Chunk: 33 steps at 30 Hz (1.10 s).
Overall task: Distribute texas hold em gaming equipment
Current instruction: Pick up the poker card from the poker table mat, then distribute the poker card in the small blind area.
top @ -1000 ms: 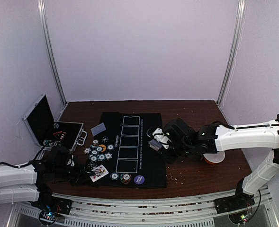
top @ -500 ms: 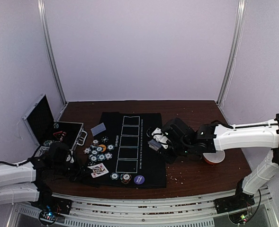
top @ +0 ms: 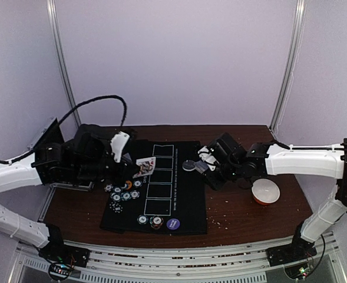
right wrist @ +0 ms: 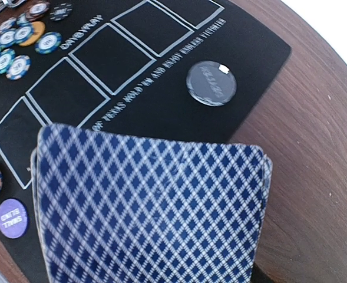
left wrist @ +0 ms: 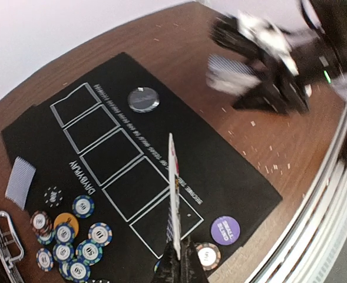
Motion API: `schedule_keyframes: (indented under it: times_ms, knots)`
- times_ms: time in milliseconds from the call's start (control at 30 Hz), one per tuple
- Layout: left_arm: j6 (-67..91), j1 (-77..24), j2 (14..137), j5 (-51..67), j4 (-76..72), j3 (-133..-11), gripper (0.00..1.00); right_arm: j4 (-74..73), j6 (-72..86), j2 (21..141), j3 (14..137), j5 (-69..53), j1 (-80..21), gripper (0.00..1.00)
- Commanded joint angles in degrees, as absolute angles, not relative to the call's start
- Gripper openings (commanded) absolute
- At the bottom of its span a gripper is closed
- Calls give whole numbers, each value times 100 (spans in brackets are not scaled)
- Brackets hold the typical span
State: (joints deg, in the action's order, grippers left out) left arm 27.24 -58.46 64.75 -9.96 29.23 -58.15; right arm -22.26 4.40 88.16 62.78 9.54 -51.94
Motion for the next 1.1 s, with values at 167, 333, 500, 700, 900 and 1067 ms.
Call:
schedule_keyframes:
  times_ms: [167, 333, 500, 700, 900, 1067]
  knots:
    - [409, -7611, 8767, -2709, 3418, -7147, 0, -2604, 642, 8729, 6619, 815, -4244, 46]
    - [407, -8182, 10042, -3245, 3636, -7980, 0, -2604, 585, 8532, 6567, 777, -4001, 46]
    - [780, -8604, 11246, -4047, 4388, -8996, 0, -2631, 500, 8399, 6516, 723, -3924, 46]
    - [949, -8786, 11926, -4360, 4722, -9556, 0, -2658, 431, 8402, 6513, 687, -3878, 46]
    - [1398, -8918, 12388, -4569, 5471, -10020, 0, -2703, 413, 8331, 6500, 540, -3880, 46]
    - [1380, -8990, 12476, -4100, 5352, -9820, 0, -2771, 416, 8175, 6428, 540, -3878, 46]
